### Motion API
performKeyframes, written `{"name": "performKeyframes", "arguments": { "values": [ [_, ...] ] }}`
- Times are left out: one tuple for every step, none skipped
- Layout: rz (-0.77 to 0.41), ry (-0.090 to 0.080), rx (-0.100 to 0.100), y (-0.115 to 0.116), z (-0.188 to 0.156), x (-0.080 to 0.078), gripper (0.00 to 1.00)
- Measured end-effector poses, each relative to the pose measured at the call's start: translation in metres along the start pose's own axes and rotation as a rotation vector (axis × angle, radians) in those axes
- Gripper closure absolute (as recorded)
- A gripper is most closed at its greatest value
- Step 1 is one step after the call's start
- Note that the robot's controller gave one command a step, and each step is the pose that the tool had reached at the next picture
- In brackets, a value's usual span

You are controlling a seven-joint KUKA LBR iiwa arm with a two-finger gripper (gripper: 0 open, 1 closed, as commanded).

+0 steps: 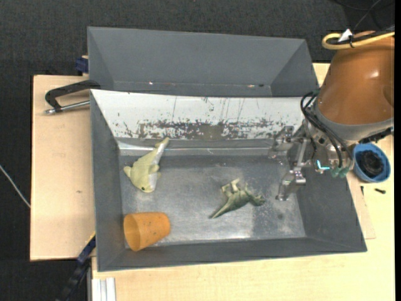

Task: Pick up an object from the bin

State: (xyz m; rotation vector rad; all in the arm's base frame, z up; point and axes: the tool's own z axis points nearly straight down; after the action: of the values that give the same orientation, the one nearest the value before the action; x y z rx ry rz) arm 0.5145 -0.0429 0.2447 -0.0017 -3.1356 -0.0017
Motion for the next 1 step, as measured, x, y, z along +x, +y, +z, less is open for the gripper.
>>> {"name": "performKeyframes", "arguments": {
  "values": [
    [-0.143,-0.009,0.001,0.0376,0.1713,-0.0105,0.0]
  ]
}}
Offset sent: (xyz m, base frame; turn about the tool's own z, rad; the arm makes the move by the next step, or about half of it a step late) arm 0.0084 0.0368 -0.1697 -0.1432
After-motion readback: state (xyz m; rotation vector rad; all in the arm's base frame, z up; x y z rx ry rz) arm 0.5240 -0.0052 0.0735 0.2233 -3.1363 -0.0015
